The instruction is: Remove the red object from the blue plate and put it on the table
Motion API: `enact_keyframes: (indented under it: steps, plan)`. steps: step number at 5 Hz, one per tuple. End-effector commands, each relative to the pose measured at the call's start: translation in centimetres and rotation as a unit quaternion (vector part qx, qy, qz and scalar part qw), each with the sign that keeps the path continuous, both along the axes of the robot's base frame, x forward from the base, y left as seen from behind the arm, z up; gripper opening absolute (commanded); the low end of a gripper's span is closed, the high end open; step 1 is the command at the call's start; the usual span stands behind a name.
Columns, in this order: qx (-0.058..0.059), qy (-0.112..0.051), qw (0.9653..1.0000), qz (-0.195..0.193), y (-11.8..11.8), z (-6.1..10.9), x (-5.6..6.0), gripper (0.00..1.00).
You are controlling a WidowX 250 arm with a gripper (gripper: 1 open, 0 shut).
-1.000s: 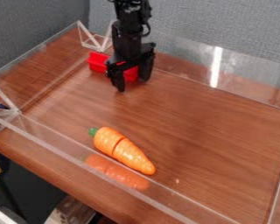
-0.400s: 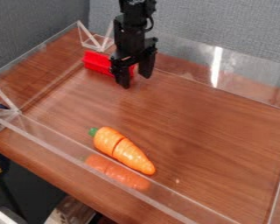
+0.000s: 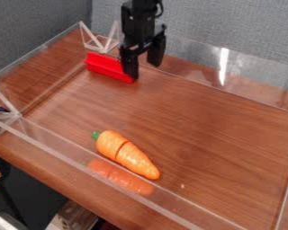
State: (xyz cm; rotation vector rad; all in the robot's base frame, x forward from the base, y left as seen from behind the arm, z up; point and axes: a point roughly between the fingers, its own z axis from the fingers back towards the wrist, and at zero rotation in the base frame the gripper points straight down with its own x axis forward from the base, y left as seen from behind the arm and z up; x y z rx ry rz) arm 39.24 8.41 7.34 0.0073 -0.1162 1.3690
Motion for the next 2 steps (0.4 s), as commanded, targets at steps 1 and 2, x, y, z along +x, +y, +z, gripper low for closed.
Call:
enact_keyframes:
  steps: [1,2]
  plan:
    - [0.011,-0.032,0.9988,0.036,1.9,1.1,1.7,1.0]
    - [0.017,-0.031,0.998,0.052,3.1,-0.3,2.9,0.0]
